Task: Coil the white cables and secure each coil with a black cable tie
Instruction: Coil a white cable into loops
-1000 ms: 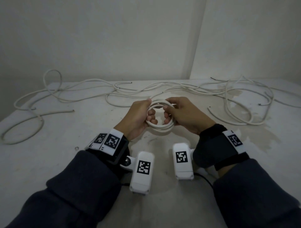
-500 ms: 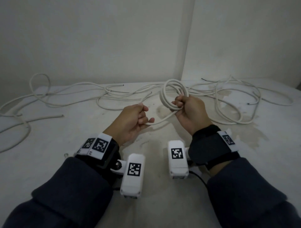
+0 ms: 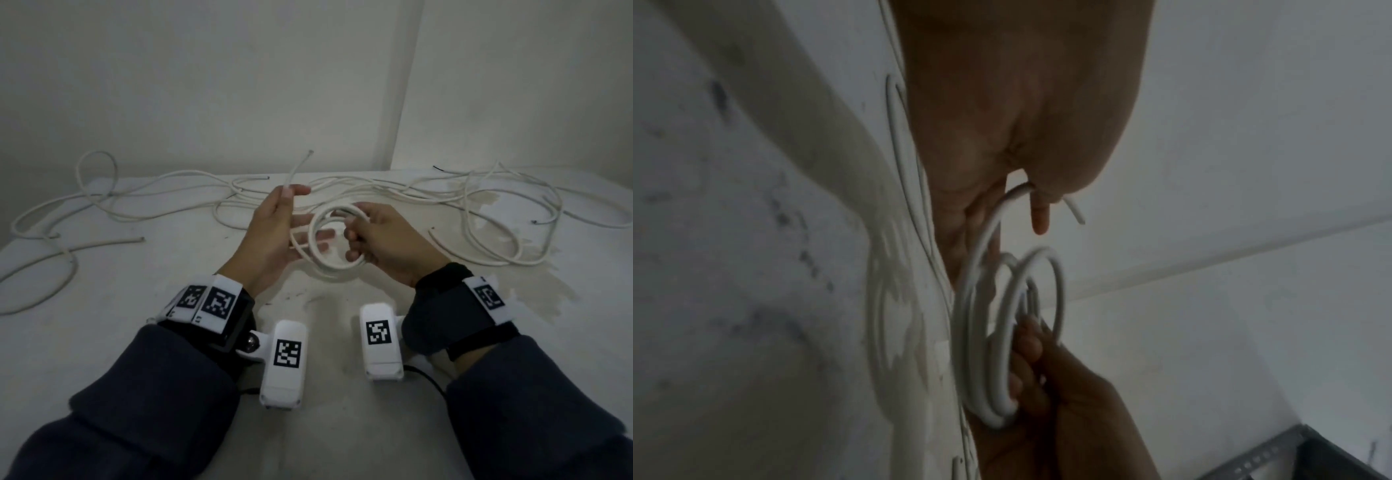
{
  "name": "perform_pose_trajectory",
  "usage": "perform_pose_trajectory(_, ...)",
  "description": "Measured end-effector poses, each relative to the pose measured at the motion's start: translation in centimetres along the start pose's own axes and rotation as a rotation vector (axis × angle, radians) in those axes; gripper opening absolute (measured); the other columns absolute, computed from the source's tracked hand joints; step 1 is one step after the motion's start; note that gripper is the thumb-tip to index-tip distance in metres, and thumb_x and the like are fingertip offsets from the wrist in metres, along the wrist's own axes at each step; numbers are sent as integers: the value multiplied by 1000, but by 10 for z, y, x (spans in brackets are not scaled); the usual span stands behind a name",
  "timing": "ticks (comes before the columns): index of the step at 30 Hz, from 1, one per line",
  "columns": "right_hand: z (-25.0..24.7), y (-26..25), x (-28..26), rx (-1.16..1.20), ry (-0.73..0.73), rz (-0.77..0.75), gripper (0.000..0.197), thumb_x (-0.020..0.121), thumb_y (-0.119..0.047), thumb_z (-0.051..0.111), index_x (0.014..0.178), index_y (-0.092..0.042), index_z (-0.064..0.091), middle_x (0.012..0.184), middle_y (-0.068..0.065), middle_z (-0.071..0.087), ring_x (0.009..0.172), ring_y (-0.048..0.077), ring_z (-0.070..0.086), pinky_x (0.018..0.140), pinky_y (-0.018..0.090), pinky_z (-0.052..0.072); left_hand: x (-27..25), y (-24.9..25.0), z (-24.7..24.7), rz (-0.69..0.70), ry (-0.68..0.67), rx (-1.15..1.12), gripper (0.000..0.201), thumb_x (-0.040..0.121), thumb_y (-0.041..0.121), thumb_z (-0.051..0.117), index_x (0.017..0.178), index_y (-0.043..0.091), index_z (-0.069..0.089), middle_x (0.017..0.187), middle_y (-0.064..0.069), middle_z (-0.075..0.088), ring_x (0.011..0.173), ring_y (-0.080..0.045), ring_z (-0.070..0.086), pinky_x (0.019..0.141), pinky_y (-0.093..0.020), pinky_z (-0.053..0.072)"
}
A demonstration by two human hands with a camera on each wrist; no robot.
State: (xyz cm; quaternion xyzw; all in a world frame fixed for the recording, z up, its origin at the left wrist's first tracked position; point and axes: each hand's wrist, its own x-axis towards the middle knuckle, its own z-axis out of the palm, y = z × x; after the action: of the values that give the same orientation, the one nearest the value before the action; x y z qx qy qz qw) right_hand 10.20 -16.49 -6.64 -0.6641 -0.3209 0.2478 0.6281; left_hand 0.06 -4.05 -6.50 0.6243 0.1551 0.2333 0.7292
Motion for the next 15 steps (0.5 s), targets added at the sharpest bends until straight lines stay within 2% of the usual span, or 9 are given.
perform_pose_trajectory(1, 2, 0, 0, -68, -19, 5, 20, 100, -1, 39, 98, -1, 58, 62, 4, 43, 48, 12, 40, 48, 22, 43, -2, 0, 3, -16, -40, 31, 32, 104, 35, 27, 109, 19, 54, 91, -14, 70, 68, -20, 69, 71, -39, 58)
perform_pose_trajectory(3, 5, 0, -2, -125, -56, 49, 13, 100, -4, 42, 101, -4, 55, 62, 4, 46, 49, 14, 42, 50, 25, 42, -4, 0, 8, -29, -70, 127, 32, 105, 33, 28, 112, 18, 55, 76, -10, 64, 49, -10, 59, 59, -32, 56)
perform_pose_trajectory(5, 7, -1, -4, -94, -86, 111, 8, 99, -7, 46, 106, -10, 47, 63, 4, 47, 47, 13, 43, 51, 27, 42, -2, -1, 10, -31, -65, 201, 31, 105, 30, 30, 110, 17, 57, 65, -7, 53, 40, -9, 44, 45, -22, 45)
perform_pose_trajectory(8, 10, -6, -5, 44, -122, 172, 12, 96, -2, 44, 96, -14, 42, 64, 6, 43, 44, 11, 37, 50, 28, 39, 1, -2, 10, -76, -47, 193, 29, 103, 23, 33, 105, 12, 60, 58, -4, 43, 40, -10, 32, 39, -17, 32)
perform_pose_trajectory(11, 12, -12, -8, 270, -216, 225, 14, 94, -13, 38, 88, -11, 51, 62, 7, 40, 43, 13, 31, 54, 30, 35, 2, -3, 9, -82, -24, 174, 29, 102, 22, 37, 94, 9, 61, 45, 5, 37, 37, -8, 26, 37, -15, 25)
perform_pose_trajectory(15, 17, -11, -8, 217, -85, 149, 13, 100, -3, 36, 90, -10, 41, 63, 13, 50, 42, 14, 36, 51, 32, 41, 3, -3, 7, -51, 23, 179, 39, 102, 30, 43, 66, 14, 47, 39, 9, 32, 36, -9, 24, 36, -15, 23)
